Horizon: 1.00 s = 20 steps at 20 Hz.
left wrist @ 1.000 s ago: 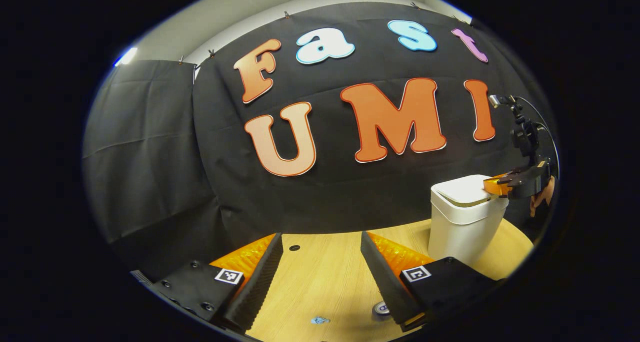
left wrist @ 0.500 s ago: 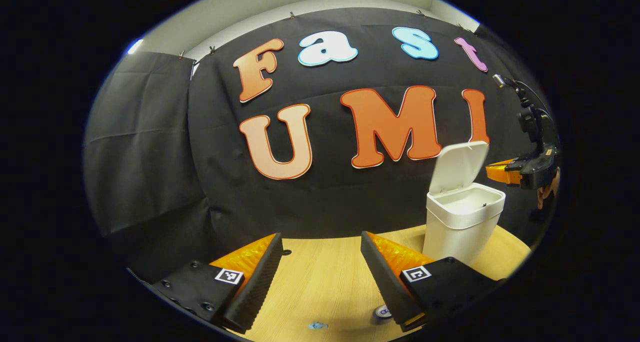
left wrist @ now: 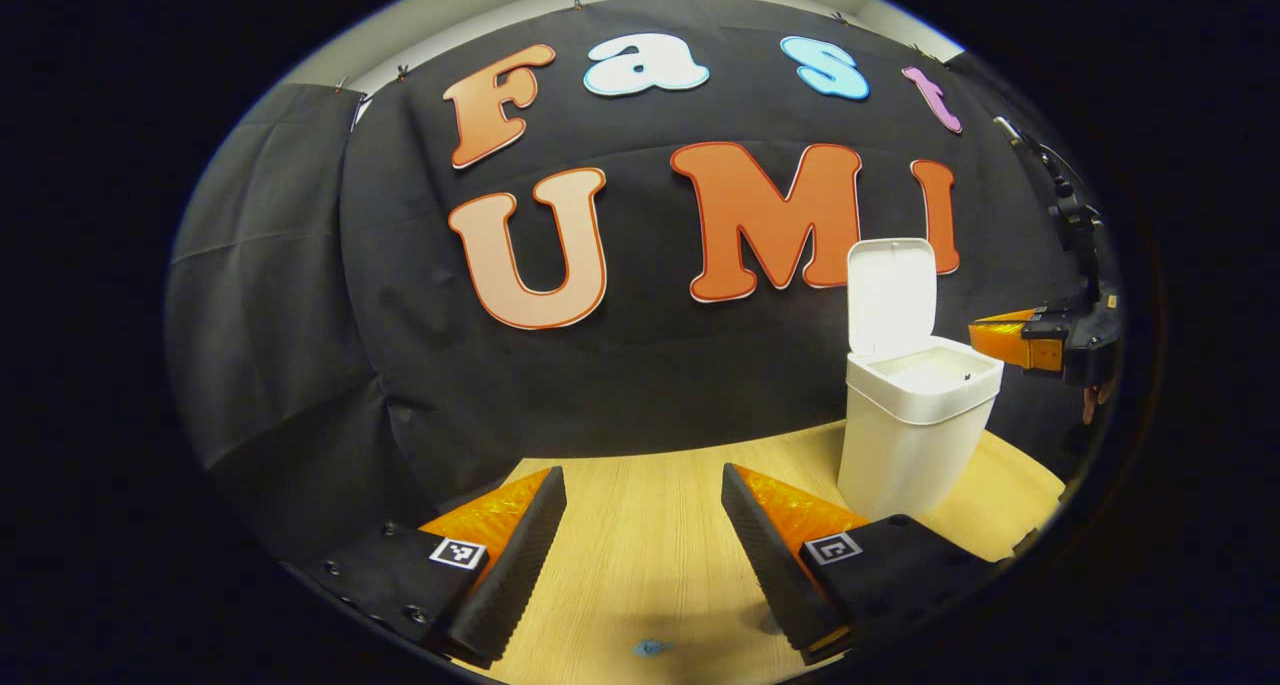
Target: Press the lid of the desktop garbage bin to open it, pick up the crumpled paper on the desktop and throw it into the bin, then pick up the pop can on the desktop and drop it into the bin, and finally close the garbage bin lid.
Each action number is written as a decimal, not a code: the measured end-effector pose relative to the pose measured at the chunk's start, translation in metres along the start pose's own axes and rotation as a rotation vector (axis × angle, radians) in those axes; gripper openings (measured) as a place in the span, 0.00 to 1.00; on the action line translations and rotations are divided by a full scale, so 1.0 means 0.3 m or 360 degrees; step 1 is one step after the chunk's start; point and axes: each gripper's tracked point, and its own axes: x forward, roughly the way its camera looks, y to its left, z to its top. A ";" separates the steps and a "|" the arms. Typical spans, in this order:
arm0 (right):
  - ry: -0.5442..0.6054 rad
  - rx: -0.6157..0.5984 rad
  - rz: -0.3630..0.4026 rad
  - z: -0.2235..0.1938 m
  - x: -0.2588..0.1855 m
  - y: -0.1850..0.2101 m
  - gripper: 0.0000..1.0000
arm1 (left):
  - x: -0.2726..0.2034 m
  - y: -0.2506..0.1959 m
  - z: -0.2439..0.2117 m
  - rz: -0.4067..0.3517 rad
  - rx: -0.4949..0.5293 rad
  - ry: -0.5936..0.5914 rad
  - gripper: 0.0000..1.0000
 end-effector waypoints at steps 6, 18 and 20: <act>0.0140 -0.0008 0.0061 -0.103 -0.025 0.146 0.10 | 0.052 0.003 -0.136 -0.0138 -0.0031 0.0197 0.99; 0.0314 0.0044 0.0212 -0.286 -0.075 0.373 0.65 | 0.080 -0.023 -0.481 -0.0351 -0.0083 0.0670 0.96; 0.0339 0.0029 0.0240 -0.326 -0.089 0.407 0.78 | 0.078 -0.027 -0.541 -0.0380 -0.0095 0.0752 1.00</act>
